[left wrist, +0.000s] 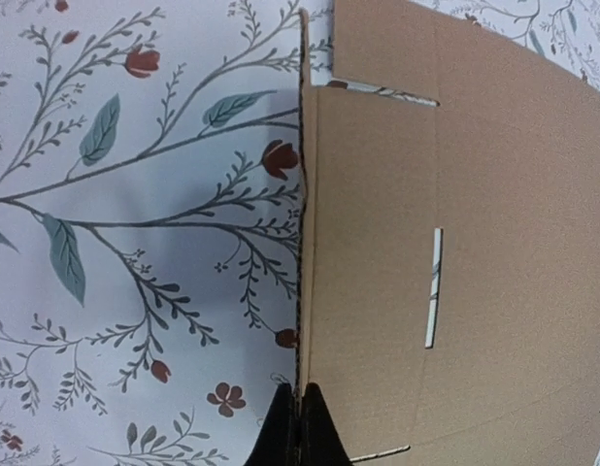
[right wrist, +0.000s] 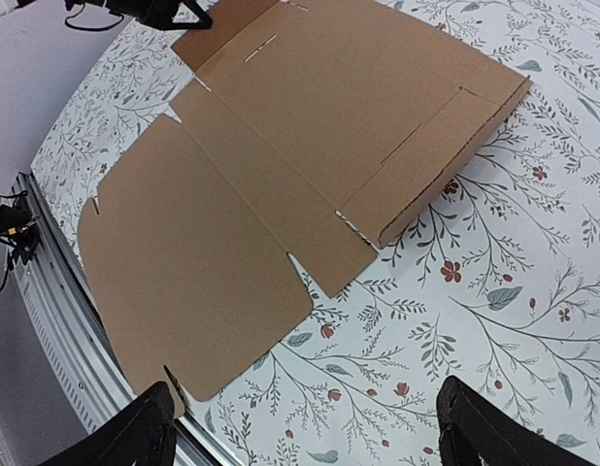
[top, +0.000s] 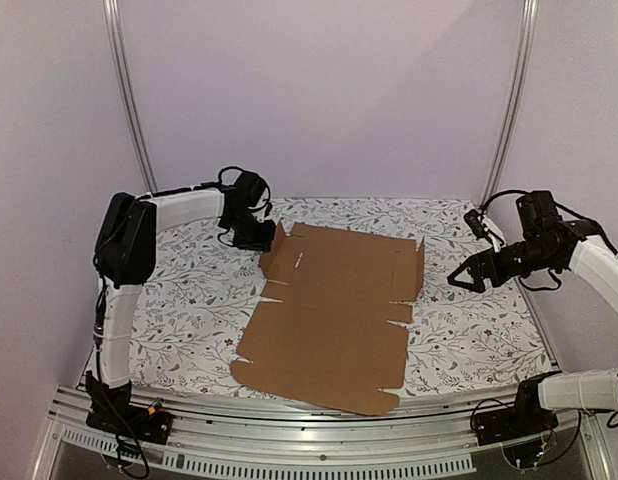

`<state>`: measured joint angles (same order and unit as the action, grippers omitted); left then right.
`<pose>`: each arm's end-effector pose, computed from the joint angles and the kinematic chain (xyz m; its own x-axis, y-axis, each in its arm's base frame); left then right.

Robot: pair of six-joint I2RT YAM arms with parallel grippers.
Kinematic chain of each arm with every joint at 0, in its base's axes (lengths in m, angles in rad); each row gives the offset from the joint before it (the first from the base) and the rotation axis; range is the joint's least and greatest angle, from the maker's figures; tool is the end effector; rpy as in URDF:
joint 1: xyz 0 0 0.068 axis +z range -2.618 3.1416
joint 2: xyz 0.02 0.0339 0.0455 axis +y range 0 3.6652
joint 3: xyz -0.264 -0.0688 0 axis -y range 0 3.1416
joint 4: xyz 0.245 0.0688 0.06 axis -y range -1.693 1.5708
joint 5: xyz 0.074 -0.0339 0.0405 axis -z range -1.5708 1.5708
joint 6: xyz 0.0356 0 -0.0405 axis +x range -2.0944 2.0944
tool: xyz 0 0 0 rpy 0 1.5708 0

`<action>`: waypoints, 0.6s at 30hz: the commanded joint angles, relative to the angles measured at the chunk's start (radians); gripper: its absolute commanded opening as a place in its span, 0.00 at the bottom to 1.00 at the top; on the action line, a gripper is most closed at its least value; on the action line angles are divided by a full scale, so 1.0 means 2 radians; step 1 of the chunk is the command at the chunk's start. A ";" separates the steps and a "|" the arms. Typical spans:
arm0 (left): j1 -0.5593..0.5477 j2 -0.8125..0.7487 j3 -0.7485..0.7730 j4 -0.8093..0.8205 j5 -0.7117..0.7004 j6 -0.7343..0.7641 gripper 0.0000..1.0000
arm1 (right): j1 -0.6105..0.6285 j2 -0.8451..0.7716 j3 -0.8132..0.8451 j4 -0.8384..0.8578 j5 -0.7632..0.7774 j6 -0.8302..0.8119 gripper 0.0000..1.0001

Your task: Fold the paper box

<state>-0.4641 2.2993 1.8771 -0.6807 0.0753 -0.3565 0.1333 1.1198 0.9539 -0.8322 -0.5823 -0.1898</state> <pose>0.4398 -0.2232 0.1671 -0.9143 0.0685 -0.3992 0.1682 0.9608 -0.2203 0.2082 0.0477 0.2826 -0.7414 -0.2584 -0.6194 -0.5562 0.7530 0.3517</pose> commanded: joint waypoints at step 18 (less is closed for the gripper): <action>-0.059 -0.375 -0.417 0.130 -0.050 -0.111 0.00 | -0.023 -0.103 -0.076 0.049 -0.017 -0.041 0.95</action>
<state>-0.5671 1.6264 1.1339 -0.5129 0.0216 -0.5037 0.1188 0.9230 0.8101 -0.7856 -0.5747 -0.2630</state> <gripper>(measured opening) 0.022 0.951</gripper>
